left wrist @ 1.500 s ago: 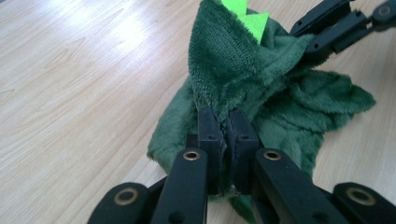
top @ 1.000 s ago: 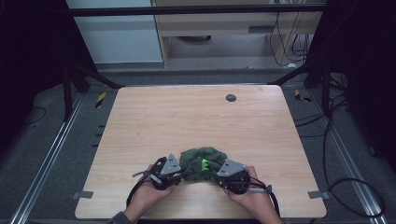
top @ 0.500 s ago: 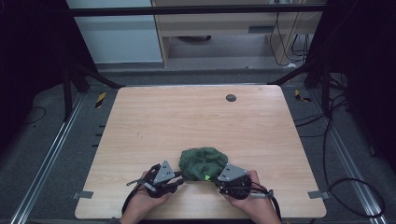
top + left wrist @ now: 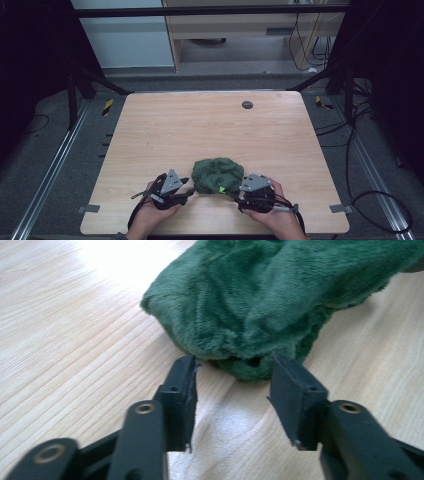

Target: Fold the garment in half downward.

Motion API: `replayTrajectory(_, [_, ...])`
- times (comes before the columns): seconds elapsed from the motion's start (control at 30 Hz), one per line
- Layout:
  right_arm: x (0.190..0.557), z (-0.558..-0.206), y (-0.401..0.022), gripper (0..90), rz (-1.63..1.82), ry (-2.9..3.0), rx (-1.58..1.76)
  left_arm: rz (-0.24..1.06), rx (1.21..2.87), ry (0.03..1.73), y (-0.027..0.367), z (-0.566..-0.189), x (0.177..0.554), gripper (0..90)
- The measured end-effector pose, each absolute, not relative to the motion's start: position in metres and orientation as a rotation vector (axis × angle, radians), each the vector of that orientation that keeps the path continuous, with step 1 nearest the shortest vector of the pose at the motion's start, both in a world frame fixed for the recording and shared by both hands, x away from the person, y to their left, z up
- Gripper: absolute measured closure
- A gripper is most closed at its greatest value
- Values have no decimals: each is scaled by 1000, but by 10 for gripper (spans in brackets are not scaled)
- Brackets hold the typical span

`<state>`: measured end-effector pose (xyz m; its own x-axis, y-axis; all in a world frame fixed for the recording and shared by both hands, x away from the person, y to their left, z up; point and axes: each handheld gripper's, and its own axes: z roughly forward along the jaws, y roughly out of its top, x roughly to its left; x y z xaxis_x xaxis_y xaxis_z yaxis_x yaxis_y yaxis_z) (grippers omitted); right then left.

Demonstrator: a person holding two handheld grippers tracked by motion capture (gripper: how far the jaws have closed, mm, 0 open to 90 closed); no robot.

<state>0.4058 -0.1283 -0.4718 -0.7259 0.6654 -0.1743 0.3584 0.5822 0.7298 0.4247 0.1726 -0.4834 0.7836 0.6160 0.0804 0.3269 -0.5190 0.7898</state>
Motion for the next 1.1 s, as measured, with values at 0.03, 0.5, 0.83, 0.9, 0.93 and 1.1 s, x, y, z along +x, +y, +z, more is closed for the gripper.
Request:
replayTrajectory(0.03, [407,-472,-130,255,960,2378,834,451,2150,710,173,-483,425,481])
replayTrajectory(0.5, [429,-469,-159,120,948,2302,1102,418,2147,937,193,-486,446,150])
replayTrajectory(0.83, [454,-480,-184,71,927,2263,1315,437,2132,1039,215,-491,461,106])
replayTrajectory(0.9, [460,-481,-187,66,922,2262,1325,449,2140,1054,219,-494,464,101])
replayTrajectory(0.93, [463,-483,-188,66,911,2259,1322,455,2138,1068,222,-495,468,97])
replayTrajectory(1.1, [482,-490,-194,67,908,2206,1368,493,2111,1130,233,-501,482,96])
